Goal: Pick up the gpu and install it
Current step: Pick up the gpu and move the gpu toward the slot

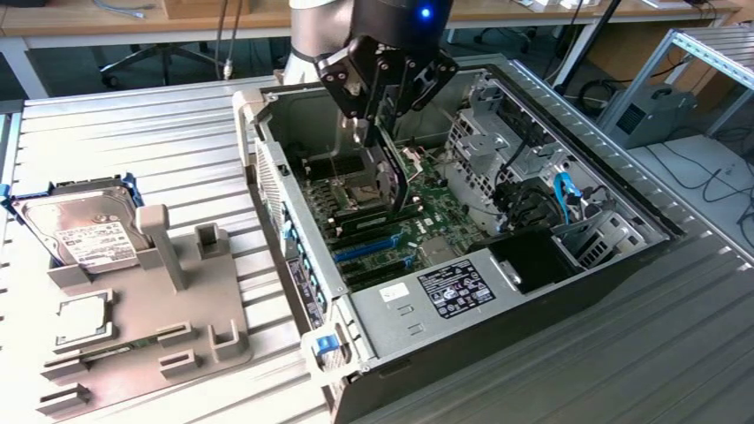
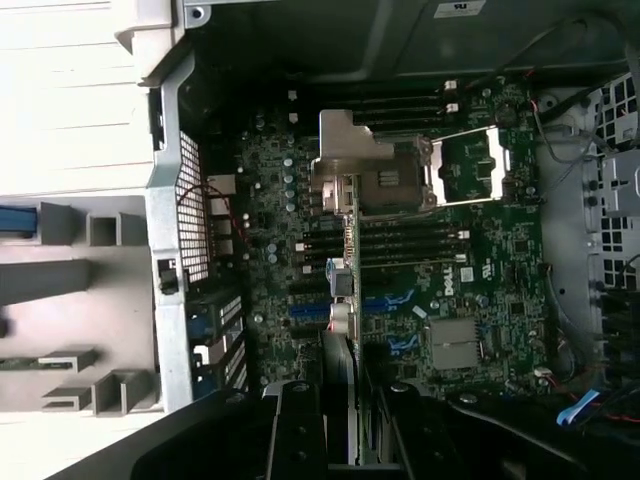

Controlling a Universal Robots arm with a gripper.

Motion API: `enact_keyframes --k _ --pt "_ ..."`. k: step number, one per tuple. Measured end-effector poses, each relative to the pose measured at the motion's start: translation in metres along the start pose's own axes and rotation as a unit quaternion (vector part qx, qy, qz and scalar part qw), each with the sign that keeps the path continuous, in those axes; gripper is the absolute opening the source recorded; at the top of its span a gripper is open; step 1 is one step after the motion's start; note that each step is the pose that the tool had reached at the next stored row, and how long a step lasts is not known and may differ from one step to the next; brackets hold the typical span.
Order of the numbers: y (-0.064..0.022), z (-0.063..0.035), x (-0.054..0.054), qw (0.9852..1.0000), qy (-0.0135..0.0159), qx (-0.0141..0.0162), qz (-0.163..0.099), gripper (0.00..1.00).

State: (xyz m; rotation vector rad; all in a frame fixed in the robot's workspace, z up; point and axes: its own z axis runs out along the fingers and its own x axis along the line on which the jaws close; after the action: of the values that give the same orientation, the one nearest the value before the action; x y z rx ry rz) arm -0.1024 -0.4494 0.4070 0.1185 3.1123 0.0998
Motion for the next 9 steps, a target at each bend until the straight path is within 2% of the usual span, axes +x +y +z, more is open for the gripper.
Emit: enact_keyframes --k 9 --pt "0.0010 0.0055 -0.014 1.0000 0.0000 0.0000 0.000 0.27"
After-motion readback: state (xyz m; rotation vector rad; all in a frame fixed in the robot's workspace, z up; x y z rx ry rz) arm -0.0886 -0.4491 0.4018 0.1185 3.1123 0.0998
